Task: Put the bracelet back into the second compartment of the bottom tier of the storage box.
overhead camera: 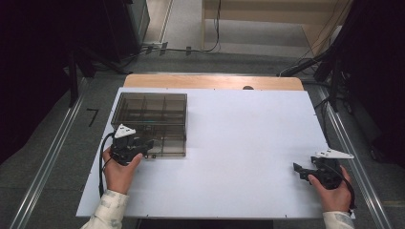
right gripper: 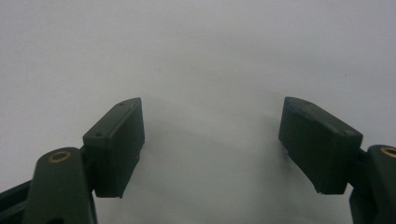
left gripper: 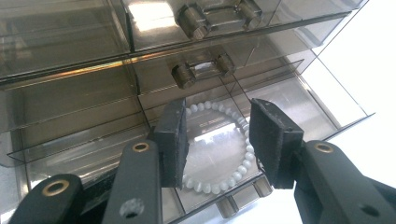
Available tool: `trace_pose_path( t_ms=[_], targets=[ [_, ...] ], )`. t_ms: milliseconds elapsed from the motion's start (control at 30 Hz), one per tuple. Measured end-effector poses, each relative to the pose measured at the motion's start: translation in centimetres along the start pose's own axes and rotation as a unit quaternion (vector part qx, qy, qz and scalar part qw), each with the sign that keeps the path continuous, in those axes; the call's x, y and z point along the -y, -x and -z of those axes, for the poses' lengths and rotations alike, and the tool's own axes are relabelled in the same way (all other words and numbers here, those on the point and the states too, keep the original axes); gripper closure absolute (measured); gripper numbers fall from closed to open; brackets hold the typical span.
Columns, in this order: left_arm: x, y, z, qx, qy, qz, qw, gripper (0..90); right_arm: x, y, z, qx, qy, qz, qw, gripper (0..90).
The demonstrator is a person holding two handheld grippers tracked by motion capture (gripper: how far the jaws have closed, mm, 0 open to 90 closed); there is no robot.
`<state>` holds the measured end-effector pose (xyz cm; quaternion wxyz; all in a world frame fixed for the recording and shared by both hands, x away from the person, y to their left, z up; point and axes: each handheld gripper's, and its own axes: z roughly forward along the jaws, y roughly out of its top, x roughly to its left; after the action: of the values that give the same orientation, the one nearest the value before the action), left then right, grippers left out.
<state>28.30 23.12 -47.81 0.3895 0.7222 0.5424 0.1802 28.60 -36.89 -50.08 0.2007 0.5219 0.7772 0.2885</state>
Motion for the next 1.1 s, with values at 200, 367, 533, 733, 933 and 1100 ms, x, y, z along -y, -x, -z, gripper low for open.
trace_pose_path(
  t_ms=[200,367,533,733,933,1100],
  targets=[
    [0.2,-0.2,0.3,0.003,0.009,0.012,0.9999,48.6,0.0,0.0,0.0,0.000,0.000,-0.001,1.0000,21.0],
    [0.3,-0.2,0.7,0.005,0.021,0.014,0.9997,46.7,0.0,0.0,0.0,0.000,-0.001,0.001,1.0000,21.0],
    [0.4,-0.1,0.9,0.010,0.030,0.018,0.9993,39.7,0.0,0.0,0.0,0.000,-0.001,0.001,1.0000,21.0],
    [0.4,0.0,1.1,0.006,0.029,0.018,0.9994,29.4,0.0,0.0,0.0,0.000,0.000,0.000,1.0000,21.0],
    [0.4,0.1,1.5,0.001,0.035,0.016,0.9993,20.6,0.0,0.0,0.0,0.000,-0.001,-0.002,1.0000,21.0],
    [0.7,-0.2,1.9,-0.004,0.036,0.021,0.9991,11.4,0.0,0.0,0.0,0.000,-0.001,-0.001,1.0000,21.0]
  ],
)
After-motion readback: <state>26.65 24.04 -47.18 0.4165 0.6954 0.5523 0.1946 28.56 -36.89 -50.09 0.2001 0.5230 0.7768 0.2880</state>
